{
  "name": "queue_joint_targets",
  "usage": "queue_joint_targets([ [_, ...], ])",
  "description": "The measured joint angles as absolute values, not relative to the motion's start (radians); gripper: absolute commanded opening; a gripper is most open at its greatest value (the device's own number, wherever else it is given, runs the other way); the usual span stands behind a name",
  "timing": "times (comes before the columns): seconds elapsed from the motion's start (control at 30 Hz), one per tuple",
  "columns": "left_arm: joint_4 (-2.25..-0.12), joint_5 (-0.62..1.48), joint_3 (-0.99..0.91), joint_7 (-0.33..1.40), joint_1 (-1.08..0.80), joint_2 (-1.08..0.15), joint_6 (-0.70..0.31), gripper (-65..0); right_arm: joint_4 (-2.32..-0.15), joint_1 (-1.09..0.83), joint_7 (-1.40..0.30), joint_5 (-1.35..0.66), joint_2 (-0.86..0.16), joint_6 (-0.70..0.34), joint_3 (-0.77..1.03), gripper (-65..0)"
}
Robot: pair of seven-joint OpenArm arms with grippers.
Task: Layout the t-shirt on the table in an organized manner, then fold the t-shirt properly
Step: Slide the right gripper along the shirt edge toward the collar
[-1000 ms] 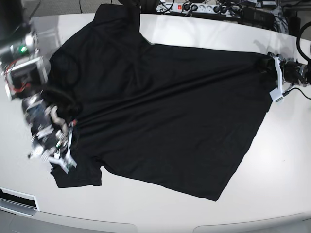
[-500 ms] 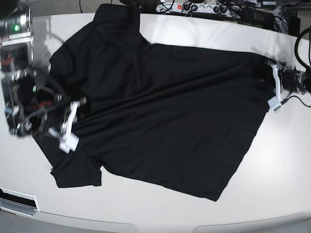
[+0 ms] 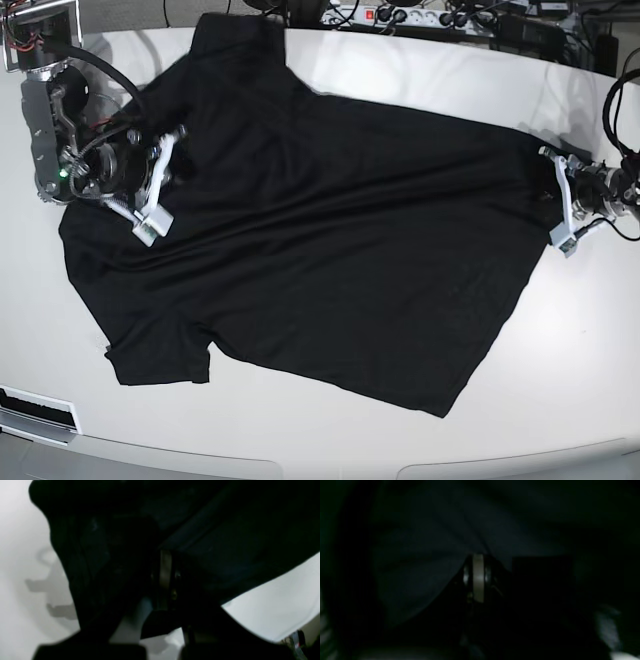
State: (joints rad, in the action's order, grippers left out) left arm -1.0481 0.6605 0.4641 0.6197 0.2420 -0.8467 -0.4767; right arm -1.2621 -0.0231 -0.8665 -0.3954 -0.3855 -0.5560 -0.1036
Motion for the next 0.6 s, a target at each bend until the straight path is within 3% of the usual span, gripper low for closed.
queue_joint_targets([
  [0.13, -1.043, 0.671, 0.463, 0.614, 0.239, -0.838, -0.477, -65.0, -1.265, -0.003, -0.831, -0.16, -0.385, -0.315, -0.106, -65.0],
  [0.2, -1.046, 0.673, 0.461, 0.599, 0.228, -0.825, -0.477, -65.0, -1.265, 0.003, -0.836, -0.108, -0.381, -0.266, -0.109, -65.0],
  [0.37, -1.047, 0.692, 0.456, 0.58, 0.196, -0.808, -0.529, -65.0, -1.252, 0.039, -0.888, -0.078, -0.385, -0.262, -0.11, -65.0],
  [0.43, -1.046, 0.7, 0.454, 0.58, 0.191, -0.803, -0.561, -65.0, -1.245, 0.058, -0.907, -0.09, -0.394, -0.308, -0.109, -65.0],
  [0.6, -1.045, 0.735, 0.452, 0.598, 0.192, -0.799, -0.612, -65.0, -1.298, 0.076, -1.043, -0.343, -0.461, -0.423, -0.101, -65.0],
])
